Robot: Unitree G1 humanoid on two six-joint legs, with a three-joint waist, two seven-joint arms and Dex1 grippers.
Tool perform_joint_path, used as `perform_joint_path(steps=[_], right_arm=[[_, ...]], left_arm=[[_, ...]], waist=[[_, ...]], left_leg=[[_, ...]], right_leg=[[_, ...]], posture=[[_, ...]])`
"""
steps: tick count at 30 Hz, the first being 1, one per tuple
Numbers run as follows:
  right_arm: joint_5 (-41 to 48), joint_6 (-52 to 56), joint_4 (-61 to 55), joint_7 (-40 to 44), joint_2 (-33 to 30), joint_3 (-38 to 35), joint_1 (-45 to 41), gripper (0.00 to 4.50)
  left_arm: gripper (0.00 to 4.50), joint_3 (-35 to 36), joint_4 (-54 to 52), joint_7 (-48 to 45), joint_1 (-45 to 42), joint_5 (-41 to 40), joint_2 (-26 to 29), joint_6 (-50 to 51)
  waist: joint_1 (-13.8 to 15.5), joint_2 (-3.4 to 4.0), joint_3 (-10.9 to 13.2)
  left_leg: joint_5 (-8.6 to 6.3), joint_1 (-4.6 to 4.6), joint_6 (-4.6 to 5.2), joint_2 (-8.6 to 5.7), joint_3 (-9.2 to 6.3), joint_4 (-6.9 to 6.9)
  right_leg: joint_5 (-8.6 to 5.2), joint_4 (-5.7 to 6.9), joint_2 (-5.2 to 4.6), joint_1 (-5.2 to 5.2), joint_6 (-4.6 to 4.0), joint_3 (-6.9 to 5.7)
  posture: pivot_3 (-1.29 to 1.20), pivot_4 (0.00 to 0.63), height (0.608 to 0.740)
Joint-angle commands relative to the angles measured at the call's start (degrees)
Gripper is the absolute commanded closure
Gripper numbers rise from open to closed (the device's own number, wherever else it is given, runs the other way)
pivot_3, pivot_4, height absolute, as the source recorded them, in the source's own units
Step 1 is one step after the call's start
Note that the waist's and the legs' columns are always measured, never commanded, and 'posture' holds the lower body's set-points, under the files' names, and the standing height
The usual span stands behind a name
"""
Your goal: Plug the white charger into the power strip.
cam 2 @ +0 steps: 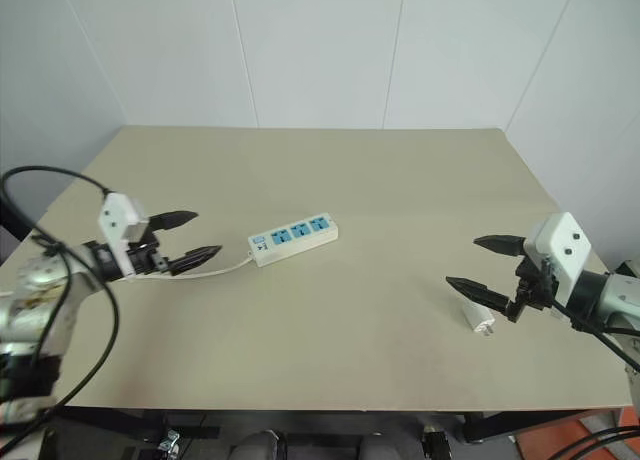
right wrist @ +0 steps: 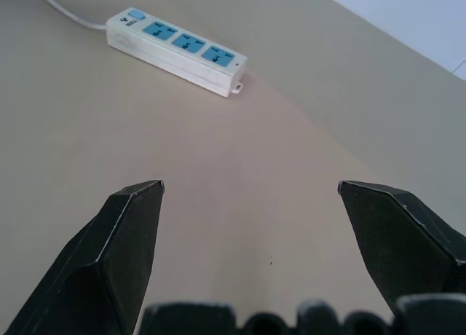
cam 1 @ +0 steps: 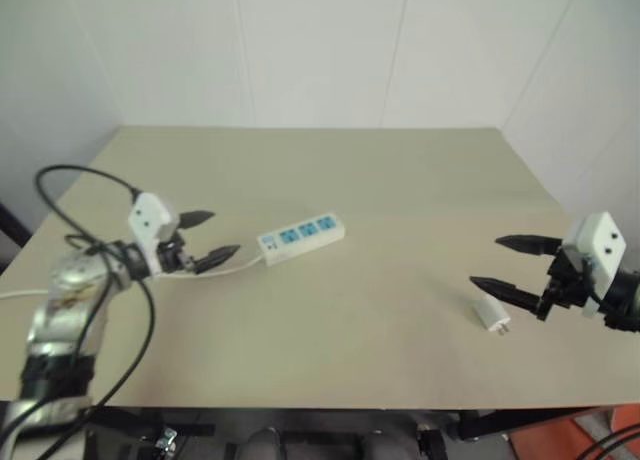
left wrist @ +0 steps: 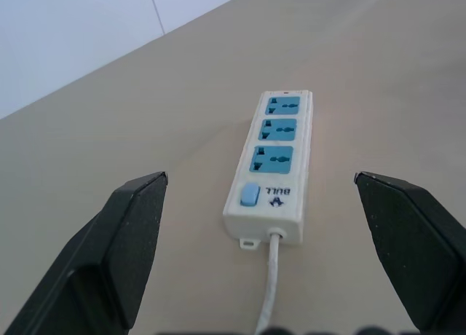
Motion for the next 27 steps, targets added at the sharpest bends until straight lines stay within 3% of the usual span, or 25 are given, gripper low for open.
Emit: perform_joint_path(steps=[1, 7, 13, 20, 27], right_arm=[[0.9, -0.9, -1.1, -1.2, 0.6, 0.2, -1.9, 0.00], [1.0, -0.9, -2.0, -2.0, 2.1, 2.0, -3.7, 0.00], [2.0, -0.2, -4.0, -3.0, 2.9, 1.2, -2.6, 0.00], [3.5, 0.5, -6.2, -3.8, 2.8, -0.2, -0.3, 0.00], [4.8, 1.2, -7.9, -4.3, 2.9, -1.6, 1.5, 0.00]], left_arm=[[0.02, -2.0, 8.3, -1.5, -6.0, 1.7, -2.9, -5.2], [0.02, -5.7, 31.9, -8.5, -17.9, 6.8, -7.0, -16.5], [0.02, -6.6, 48.0, -12.0, -25.7, 10.8, -8.6, -24.2], [0.02, -7.3, 55.9, -10.9, -28.0, 15.5, -11.0, -30.4], [0.02, -8.0, 59.6, -3.2, -27.9, 20.5, -12.3, -34.4]], waist=[[-0.1, -0.01, 0.0], [-0.5, -0.05, 0.0], [-0.5, -0.06, 0.0], [-0.3, -0.08, 0.0], [-0.4, -0.10, 0.1]], left_leg=[[0.00, -0.01, 0.00, 0.00, 0.00, 0.00], [0.00, 0.00, 0.00, -0.03, -0.02, 0.06], [0.00, -0.04, 0.01, -0.03, -0.04, 0.04], [0.00, -0.11, 0.01, -0.06, -0.06, 0.08], [0.00, -0.09, 0.00, -0.06, -0.08, 0.10]], right_leg=[[0.00, 0.00, 0.00, 0.00, 0.00, 0.00], [0.01, 0.03, 0.02, 0.01, 0.06, 0.00], [0.01, 0.02, 0.04, -0.01, 0.10, 0.00], [0.02, 0.03, 0.01, -0.01, 0.13, -0.01], [0.00, 0.08, 0.02, -0.01, 0.18, -0.01]], posture=[[0.00, 0.150, 0.740], [0.00, 0.150, 0.740], [0.00, 0.150, 0.740], [0.00, 0.150, 0.740], [0.00, 0.150, 0.740]])
